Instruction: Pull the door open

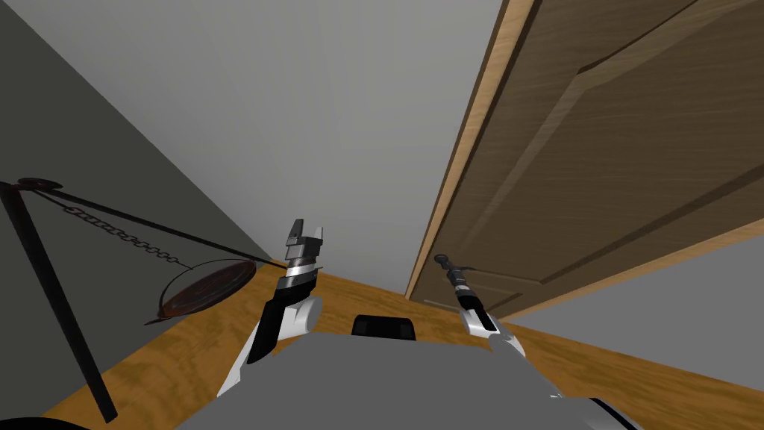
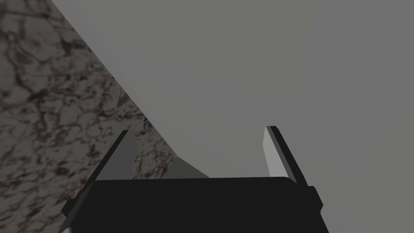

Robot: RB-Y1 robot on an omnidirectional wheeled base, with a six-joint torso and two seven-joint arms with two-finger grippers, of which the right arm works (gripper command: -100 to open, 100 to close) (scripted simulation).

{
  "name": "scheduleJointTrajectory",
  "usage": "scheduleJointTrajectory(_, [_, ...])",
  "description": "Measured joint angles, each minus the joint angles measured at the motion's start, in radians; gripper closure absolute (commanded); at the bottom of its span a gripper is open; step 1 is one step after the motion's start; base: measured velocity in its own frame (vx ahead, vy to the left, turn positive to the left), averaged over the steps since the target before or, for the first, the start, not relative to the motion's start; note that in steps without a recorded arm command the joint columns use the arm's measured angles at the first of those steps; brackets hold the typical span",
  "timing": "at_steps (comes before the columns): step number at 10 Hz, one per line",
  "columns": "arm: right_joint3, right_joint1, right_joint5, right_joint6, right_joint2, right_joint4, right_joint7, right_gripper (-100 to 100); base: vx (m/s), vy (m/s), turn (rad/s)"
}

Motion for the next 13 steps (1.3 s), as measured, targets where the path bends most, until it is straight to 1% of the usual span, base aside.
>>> scheduleJointTrajectory(5, [0.048,0.030,0.012,-0.037,-0.035,-0.011,-0.046,100,-0.170,-0.052,0.092])
scheduleJointTrajectory(7, [0.072,0.042,0.018,-0.058,-0.055,-0.012,-0.071,100,-0.212,-0.050,0.101])
scheduleJointTrajectory(9, [0.093,0.063,0.022,-0.070,-0.074,-0.033,-0.090,100,-0.141,-0.050,0.060])
scheduleJointTrajectory(10, [0.096,0.066,0.023,-0.070,-0.072,-0.033,-0.093,100,-0.157,-0.067,0.146])
scheduleJointTrajectory(13, [0.124,0.087,0.022,-0.116,-0.101,-0.025,-0.120,100,-0.193,-0.072,0.141])
